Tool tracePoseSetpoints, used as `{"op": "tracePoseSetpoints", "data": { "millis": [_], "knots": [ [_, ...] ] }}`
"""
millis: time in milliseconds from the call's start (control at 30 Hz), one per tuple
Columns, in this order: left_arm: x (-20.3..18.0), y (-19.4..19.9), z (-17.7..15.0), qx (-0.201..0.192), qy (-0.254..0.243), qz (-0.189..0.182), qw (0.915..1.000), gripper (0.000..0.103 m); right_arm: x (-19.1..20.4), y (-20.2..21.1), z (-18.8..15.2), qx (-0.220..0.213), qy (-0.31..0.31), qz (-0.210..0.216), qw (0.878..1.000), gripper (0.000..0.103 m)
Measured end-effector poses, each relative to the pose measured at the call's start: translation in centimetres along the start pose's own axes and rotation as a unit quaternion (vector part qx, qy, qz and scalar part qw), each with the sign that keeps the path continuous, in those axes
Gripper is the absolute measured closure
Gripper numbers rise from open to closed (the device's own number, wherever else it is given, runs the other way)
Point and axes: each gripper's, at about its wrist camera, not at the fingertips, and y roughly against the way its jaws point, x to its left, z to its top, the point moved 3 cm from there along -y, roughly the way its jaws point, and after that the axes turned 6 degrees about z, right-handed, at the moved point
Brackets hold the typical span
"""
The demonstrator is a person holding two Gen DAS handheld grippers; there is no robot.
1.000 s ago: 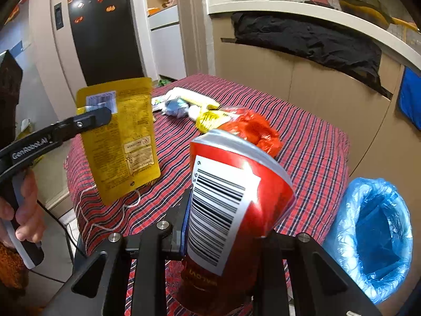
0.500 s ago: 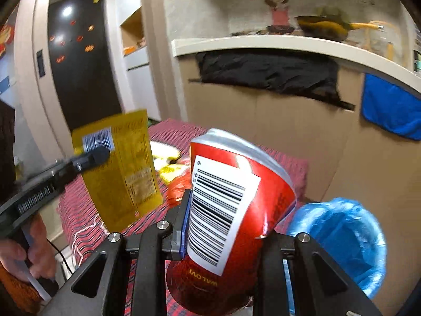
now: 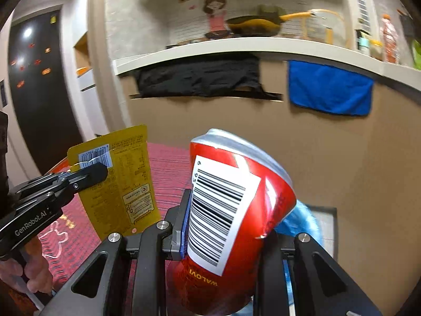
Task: Collect trash
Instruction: 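Carry the yellow bag and red can toward the blue bin with both grippers, then open both grippers over the blue bin to drop the bag and can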
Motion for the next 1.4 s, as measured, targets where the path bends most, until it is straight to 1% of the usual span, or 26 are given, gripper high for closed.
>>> {"op": "tracePoseSetpoints", "data": {
  "millis": [200,300,400,500,733,933,1033,1067,1133,1200,1233,1267,1400],
  "knots": [
    [-3.3,-2.7,0.3,0.006,-0.011,-0.025,0.9996,0.103,-3.9,0.3,-0.8,0.003,-0.027,-0.024,0.999,0.082],
    [-4.2,-4.2,0.1,0.012,-0.012,-0.034,0.9993,0.103,-5.4,0.1,-1.3,0.003,-0.035,-0.036,0.999,0.082],
    [-4.7,-5.7,-0.4,0.021,-0.013,-0.038,0.9990,0.103,-6.5,-0.2,-1.8,0.006,-0.050,-0.037,0.998,0.082],
    [-5.0,-7.2,-1.0,0.034,-0.009,-0.042,0.9985,0.103,-7.5,-1.0,-2.2,0.013,-0.056,-0.039,0.998,0.082],
    [-5.3,-9.8,-2.3,0.060,-0.009,-0.037,0.9975,0.103,-9.5,-3.2,-3.2,0.028,-0.077,-0.037,0.996,0.081],
    [-4.8,-11.7,-3.1,0.078,0.003,-0.034,0.9964,0.103,-10.2,-5.1,-3.6,0.043,-0.081,-0.033,0.995,0.081],
    [-4.6,-12.2,-3.2,0.084,0.010,-0.042,0.9955,0.102,-10.4,-5.7,-3.8,0.044,-0.085,-0.024,0.995,0.080],
    [-4.5,-12.4,-3.1,0.084,0.016,-0.040,0.9955,0.099,-10.4,-5.8,-3.9,0.043,-0.087,-0.022,0.995,0.079],
    [-4.1,-12.5,-3.0,0.079,0.028,-0.040,0.9957,0.090,-10.6,-5.8,-3.9,0.042,-0.086,-0.031,0.995,0.075],
    [-3.6,-12.4,-2.9,0.073,0.040,-0.045,0.9955,0.064,-10.4,-5.6,-4.1,0.037,-0.078,-0.048,0.995,0.061],
    [-3.4,-12.3,-2.8,0.069,0.046,-0.049,0.9953,0.061,-10.3,-5.5,-4.2,0.035,-0.074,-0.051,0.995,0.057],
    [-3.2,-12.2,-2.7,0.066,0.051,-0.052,0.9952,0.059,-10.1,-5.4,-4.3,0.034,-0.070,-0.052,0.996,0.054],
    [-2.2,-11.3,-2.1,0.062,0.062,-0.048,0.9950,0.059,-9.8,-4.8,-4.5,0.038,-0.065,-0.058,0.995,0.054]
  ]
}}
